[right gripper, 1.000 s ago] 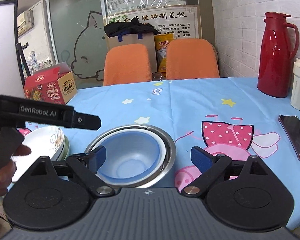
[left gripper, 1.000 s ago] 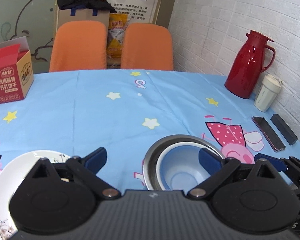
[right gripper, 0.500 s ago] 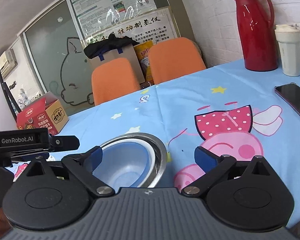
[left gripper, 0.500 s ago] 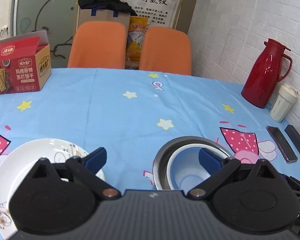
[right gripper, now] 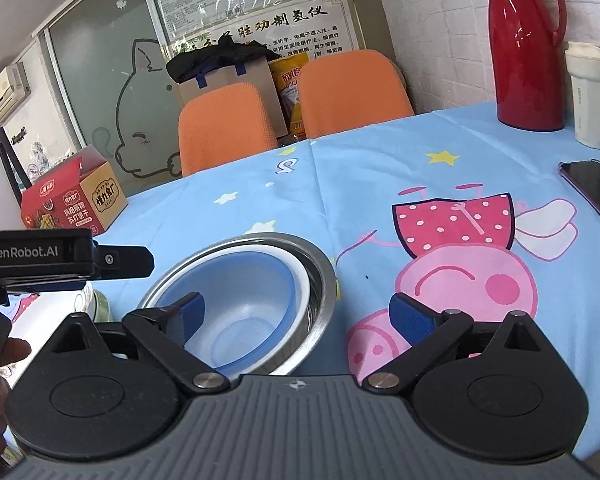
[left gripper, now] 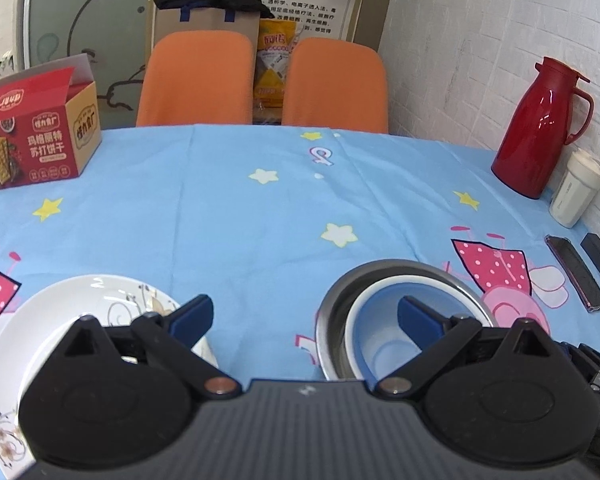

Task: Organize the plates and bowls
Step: 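Move the left gripper to the steel rim of the nested bowls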

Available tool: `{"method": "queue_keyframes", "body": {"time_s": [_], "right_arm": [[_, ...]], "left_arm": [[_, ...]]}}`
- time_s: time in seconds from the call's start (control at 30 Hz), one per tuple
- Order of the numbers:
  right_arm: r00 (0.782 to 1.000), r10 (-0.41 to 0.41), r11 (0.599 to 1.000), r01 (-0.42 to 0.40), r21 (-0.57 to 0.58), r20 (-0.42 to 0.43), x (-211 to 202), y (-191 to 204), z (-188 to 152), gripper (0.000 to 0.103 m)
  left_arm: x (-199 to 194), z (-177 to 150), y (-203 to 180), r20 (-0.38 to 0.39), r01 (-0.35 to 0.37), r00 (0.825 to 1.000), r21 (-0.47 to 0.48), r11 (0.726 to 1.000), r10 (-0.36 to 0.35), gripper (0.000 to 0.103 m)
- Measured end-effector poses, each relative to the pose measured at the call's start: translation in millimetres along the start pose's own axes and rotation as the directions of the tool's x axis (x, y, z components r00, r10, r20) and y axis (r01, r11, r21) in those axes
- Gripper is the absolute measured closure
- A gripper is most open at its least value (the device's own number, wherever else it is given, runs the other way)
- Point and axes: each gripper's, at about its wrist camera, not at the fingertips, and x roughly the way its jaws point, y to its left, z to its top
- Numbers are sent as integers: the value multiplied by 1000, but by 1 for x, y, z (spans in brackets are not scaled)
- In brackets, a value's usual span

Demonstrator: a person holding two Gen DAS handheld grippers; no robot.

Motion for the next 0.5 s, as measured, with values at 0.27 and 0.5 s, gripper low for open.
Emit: {"method": "queue_keyframes", "body": {"time_s": [0.27,0.5], "right_arm": [[999,-2,1000,1,-25,-36,9,1,1,0],[997,-22,999,19,-46,-68,18,2,3,0]], "left_arm": [[11,10,2,-93,91,992,45,995,-86,5],[42,19,4,-230,182,959,44,982,-168,5]]}}
